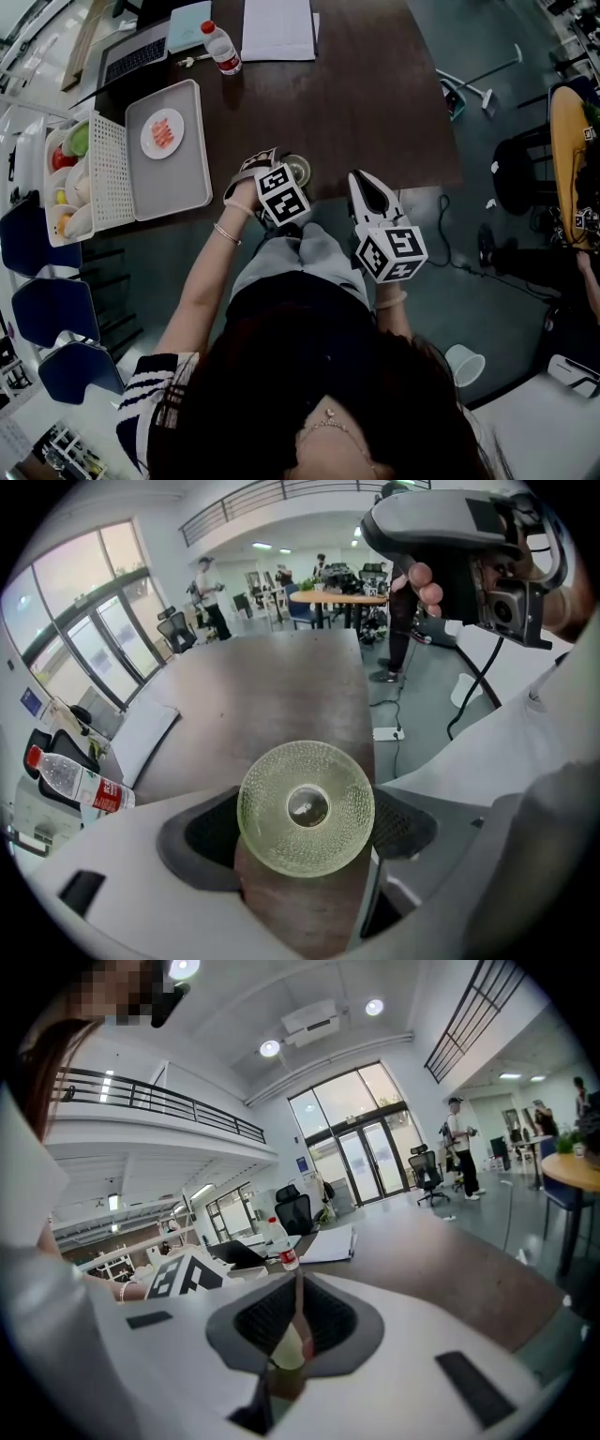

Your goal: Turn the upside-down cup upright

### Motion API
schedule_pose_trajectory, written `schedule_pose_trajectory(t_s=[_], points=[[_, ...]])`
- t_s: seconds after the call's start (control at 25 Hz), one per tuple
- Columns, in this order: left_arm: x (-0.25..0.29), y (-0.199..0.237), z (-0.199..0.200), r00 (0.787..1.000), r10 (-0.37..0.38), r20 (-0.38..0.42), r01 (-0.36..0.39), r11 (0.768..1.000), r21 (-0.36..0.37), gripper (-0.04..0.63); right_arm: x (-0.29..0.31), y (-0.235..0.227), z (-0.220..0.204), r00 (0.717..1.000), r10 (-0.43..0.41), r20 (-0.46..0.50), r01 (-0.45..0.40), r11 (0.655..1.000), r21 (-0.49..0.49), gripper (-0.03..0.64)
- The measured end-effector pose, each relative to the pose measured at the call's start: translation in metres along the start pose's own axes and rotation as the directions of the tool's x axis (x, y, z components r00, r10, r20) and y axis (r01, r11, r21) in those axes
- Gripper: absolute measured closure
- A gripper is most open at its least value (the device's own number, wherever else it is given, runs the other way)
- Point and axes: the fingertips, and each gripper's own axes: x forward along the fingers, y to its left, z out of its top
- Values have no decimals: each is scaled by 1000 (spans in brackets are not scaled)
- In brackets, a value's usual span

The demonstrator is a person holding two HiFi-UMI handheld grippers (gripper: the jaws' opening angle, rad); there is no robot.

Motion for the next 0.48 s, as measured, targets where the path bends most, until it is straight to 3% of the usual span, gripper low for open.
schedule_pose_trajectory(t_s=[0.2, 0.48], points=[[0, 2, -3, 1000, 18, -20, -17, 999, 37, 195, 0, 2, -2, 1000, 7, 0, -7, 1000, 7, 581], [0, 4, 0, 1000, 25, -2, -24, 1000, 20, 195, -2, 2, -2, 1000, 18, 0, -18, 1000, 20, 584]])
